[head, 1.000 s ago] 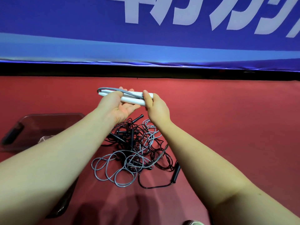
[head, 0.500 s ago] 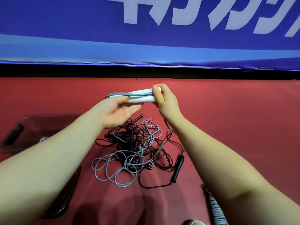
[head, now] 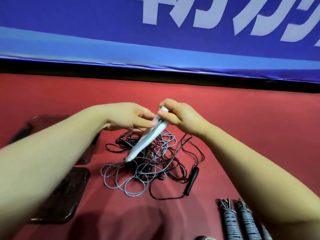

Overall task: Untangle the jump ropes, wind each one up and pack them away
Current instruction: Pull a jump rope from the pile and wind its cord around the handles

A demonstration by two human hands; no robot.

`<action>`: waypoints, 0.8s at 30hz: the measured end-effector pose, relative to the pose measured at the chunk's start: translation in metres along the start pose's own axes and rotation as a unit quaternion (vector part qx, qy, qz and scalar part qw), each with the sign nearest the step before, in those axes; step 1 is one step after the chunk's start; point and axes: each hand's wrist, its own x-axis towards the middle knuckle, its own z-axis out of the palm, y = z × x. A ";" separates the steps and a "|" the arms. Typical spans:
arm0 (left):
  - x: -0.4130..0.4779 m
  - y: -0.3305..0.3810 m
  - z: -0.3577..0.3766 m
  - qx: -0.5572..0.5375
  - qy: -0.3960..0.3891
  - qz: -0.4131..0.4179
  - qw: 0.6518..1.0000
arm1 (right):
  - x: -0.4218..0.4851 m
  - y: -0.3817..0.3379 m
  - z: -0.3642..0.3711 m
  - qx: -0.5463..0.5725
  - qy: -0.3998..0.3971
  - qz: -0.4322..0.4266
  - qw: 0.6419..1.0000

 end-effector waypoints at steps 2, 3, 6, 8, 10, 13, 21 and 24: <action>0.004 -0.004 -0.002 0.063 -0.025 0.006 0.998 | -0.002 -0.003 -0.003 0.029 0.017 -0.006 0.999; 0.002 -0.004 0.000 0.056 -0.026 0.003 0.998 | -0.002 -0.003 -0.005 0.035 0.025 -0.007 0.999; -0.006 -0.002 0.008 0.022 -0.005 0.003 1.000 | -0.001 -0.003 -0.008 0.019 0.035 -0.013 0.999; -0.003 0.001 0.013 0.010 -0.002 -0.010 1.000 | -0.001 0.000 -0.007 -0.012 0.037 -0.011 0.999; 0.001 0.001 0.014 0.000 -0.010 -0.040 0.999 | -0.003 0.001 -0.004 -0.049 0.043 -0.005 0.998; 0.007 0.000 0.012 -0.012 -0.036 -0.064 0.997 | -0.004 0.003 -0.002 -0.086 0.062 -0.011 0.994; 0.016 -0.010 0.016 0.018 -0.054 -0.038 0.998 | -0.003 0.006 -0.004 -0.083 0.024 -0.001 0.996; 0.018 -0.017 0.013 0.022 -0.063 -0.059 0.996 | -0.001 0.009 -0.020 -0.075 -0.062 0.006 0.995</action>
